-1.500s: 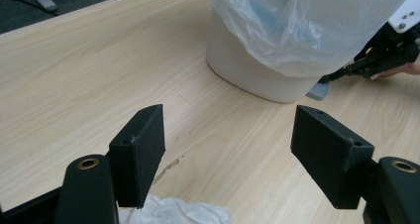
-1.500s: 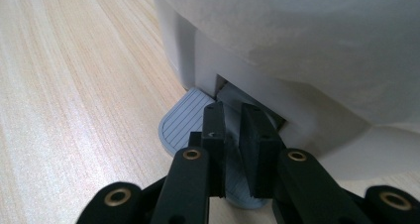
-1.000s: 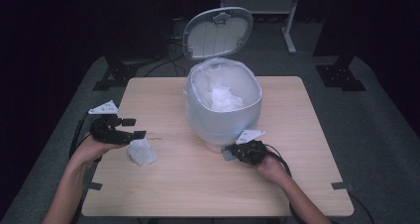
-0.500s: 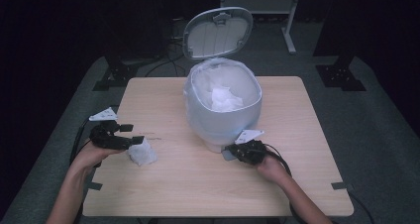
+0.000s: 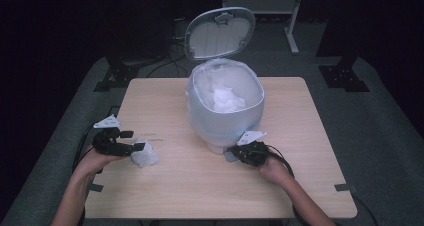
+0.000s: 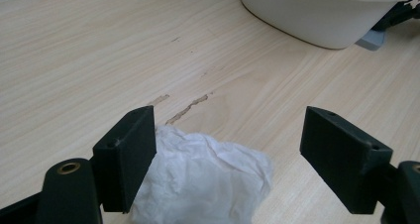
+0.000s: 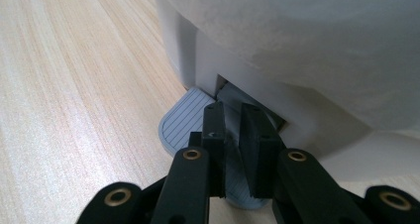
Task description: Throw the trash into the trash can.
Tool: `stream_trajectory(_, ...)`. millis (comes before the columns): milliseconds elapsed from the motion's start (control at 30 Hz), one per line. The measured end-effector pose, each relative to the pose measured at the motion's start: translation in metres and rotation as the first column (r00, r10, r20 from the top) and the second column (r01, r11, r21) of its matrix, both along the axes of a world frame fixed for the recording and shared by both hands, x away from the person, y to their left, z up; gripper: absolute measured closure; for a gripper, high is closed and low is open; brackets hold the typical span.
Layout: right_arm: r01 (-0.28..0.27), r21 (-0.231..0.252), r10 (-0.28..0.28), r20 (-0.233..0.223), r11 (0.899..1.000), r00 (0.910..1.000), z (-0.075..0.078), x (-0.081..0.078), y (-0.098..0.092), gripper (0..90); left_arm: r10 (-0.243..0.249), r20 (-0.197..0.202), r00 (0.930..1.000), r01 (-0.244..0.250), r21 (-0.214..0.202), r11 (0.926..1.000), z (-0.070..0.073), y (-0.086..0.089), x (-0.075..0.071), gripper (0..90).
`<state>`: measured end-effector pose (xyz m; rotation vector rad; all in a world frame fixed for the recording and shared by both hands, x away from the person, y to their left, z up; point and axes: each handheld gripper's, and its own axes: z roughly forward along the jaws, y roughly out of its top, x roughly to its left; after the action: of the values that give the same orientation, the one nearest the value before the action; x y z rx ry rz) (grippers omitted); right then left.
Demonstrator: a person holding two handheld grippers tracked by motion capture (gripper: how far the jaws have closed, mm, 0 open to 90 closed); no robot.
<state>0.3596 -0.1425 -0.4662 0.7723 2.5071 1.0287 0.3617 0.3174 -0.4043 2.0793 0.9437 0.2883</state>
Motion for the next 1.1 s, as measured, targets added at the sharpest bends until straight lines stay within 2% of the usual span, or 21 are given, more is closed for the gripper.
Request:
stream_trajectory(667, 0.002, 0.007, -0.002, 0.000, 1.000, 1.0000, 0.000, 0.000, 0.000, 80.4, 0.002, -0.012, 0.9999, -0.002, 0.030, 0.9995, -0.021, -0.004, 0.001, 20.6)
stream_trajectory(967, 0.001, 0.004, -0.001, 0.004, 1.000, 1.0000, 0.000, -0.001, 0.000, 80.4, 0.007, 0.006, 1.0000, -0.008, 0.056, 0.9984, -0.031, -0.003, 0.000, 20.8)
stream_trajectory(1100, 0.001, 0.005, -0.001, 0.002, 1.000, 1.0000, 0.000, 0.000, 0.000, 80.4, 0.011, 0.001, 0.9999, -0.011, 0.057, 0.9983, -0.035, -0.002, 0.000, 21.3)
